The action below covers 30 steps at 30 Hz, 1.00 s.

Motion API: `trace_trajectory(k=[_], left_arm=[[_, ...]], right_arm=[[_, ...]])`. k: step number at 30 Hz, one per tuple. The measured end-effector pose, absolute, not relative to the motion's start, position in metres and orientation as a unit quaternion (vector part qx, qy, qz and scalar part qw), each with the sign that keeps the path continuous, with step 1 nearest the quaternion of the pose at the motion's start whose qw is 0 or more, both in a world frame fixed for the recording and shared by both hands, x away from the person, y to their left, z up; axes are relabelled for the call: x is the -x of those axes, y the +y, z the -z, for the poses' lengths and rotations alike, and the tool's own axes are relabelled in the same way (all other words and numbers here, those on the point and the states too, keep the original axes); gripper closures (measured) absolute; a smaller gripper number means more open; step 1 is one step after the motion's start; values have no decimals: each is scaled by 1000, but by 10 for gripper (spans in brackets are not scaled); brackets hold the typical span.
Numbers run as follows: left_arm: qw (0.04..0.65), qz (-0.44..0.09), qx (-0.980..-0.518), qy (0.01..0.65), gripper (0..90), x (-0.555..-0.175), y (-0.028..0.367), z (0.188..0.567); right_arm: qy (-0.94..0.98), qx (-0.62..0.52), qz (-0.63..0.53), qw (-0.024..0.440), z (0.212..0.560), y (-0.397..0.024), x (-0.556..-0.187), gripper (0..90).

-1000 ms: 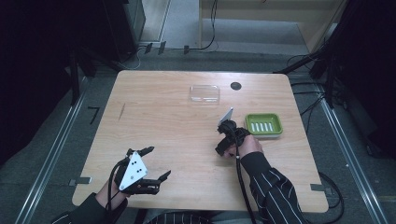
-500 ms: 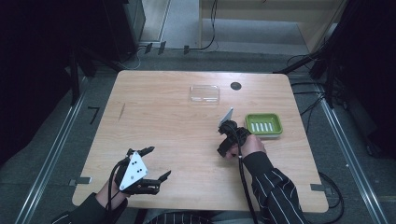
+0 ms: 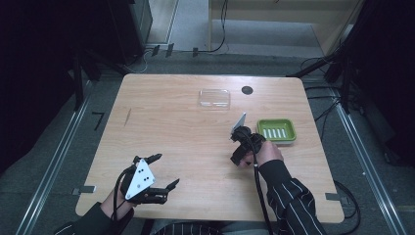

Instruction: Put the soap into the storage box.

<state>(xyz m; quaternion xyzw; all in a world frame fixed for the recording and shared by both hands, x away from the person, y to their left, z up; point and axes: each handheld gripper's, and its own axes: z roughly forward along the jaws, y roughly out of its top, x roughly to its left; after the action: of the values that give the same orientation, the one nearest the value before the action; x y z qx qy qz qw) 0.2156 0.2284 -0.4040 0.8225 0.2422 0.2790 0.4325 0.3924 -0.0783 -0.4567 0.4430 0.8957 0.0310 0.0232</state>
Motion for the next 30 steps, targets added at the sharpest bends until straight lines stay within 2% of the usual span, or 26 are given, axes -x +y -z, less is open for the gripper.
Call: trace_trajectory(k=[30], left_arm=[[433,-278,-822,243,140,-216,228,404]], right_arm=[[890,-453,-37,28,436,-109,-391,134]])
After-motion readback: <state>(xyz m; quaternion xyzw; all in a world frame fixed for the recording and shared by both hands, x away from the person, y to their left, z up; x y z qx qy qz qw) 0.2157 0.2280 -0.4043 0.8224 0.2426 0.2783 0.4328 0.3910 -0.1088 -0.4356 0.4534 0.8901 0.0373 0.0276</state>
